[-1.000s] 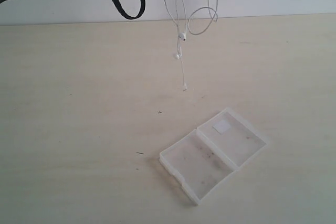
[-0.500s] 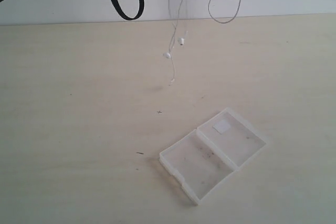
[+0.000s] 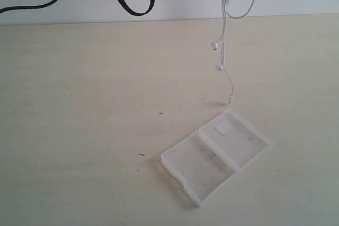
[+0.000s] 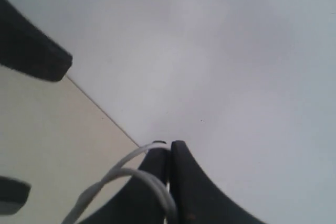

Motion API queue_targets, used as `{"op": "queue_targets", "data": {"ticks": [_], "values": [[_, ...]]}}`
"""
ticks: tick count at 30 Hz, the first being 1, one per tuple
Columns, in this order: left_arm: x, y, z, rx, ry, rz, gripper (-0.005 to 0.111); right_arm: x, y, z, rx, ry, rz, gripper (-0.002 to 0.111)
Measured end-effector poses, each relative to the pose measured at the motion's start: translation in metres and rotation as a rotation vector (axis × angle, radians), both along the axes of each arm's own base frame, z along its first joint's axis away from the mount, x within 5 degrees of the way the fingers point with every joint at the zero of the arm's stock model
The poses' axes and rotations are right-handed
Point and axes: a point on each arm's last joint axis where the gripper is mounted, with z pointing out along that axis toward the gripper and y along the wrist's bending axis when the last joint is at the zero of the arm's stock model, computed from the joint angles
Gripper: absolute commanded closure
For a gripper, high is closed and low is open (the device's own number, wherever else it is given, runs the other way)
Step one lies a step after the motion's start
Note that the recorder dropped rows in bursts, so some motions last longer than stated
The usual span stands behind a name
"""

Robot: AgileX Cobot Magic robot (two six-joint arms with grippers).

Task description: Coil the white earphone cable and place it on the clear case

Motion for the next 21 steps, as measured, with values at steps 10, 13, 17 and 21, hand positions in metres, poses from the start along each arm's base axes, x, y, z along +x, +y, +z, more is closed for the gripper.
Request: {"op": "queue_targets", "data": {"ticks": [10, 13, 17, 21], "values": [[-0.013, -0.006, -0.03, -0.076, 0.051, -0.118, 0.036, -0.001, -0.002, 0.004, 0.035, 0.008, -0.033, 0.108], [-0.018, -0.006, -0.039, -0.134, 0.085, -0.134, 0.036, -0.001, -0.002, 0.004, 0.041, 0.012, -0.035, 0.108], [-0.016, -0.007, -0.063, -0.132, 0.143, -0.13, 0.036, -0.001, -0.002, 0.004, 0.049, 0.016, -0.039, 0.108], [-0.011, -0.018, -0.086, -0.189, 0.156, -0.207, 0.036, 0.0, -0.002, 0.004, 0.062, 0.023, -0.045, 0.108]]}}
